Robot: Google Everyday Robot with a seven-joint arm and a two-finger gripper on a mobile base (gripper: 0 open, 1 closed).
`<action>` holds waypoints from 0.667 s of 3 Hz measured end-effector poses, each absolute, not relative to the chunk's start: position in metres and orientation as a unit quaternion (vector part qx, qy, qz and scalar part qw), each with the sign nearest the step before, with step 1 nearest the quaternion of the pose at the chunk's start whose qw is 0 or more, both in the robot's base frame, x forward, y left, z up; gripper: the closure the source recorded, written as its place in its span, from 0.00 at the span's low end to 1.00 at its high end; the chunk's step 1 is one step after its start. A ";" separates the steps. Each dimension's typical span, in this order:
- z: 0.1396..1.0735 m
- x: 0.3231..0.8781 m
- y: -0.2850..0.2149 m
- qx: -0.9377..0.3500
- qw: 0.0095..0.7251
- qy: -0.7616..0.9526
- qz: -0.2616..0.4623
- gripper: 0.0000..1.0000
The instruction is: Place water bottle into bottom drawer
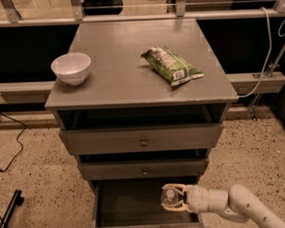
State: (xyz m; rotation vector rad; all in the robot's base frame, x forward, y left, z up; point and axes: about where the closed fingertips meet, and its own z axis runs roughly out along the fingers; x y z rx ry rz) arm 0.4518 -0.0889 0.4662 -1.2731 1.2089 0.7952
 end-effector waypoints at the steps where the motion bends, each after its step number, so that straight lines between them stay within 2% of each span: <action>1: 0.464 0.451 -0.089 -0.543 0.569 0.516 0.338 1.00; 2: 0.456 0.455 -0.092 -0.535 0.569 0.528 0.333 1.00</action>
Offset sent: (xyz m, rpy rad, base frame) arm 0.0102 -0.0133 -0.0240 -0.0178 0.0322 -0.0782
